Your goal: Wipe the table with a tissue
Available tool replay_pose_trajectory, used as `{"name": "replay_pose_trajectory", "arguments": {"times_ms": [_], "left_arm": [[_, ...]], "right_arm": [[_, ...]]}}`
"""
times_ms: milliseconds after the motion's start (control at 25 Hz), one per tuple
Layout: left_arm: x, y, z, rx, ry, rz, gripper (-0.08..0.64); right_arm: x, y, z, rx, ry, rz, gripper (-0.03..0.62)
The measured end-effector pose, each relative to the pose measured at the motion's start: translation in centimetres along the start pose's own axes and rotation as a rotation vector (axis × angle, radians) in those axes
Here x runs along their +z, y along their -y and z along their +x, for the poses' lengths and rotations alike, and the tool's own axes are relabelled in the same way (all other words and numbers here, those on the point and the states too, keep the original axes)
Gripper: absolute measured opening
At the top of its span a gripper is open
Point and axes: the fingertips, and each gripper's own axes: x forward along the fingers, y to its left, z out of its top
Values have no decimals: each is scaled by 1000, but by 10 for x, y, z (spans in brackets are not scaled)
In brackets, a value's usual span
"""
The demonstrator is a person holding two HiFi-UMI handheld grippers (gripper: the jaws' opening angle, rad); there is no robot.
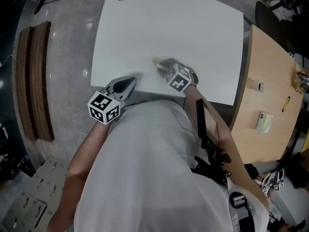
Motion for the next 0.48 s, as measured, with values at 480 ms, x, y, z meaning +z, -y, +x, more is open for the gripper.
{"name": "replay_pose_trajectory", "arguments": {"times_ms": [480], "left_arm": [[-12,-10,-20,57,52,-56,8]], "right_arm": [[-52,90,-23,-340,-27,290,81]]}}
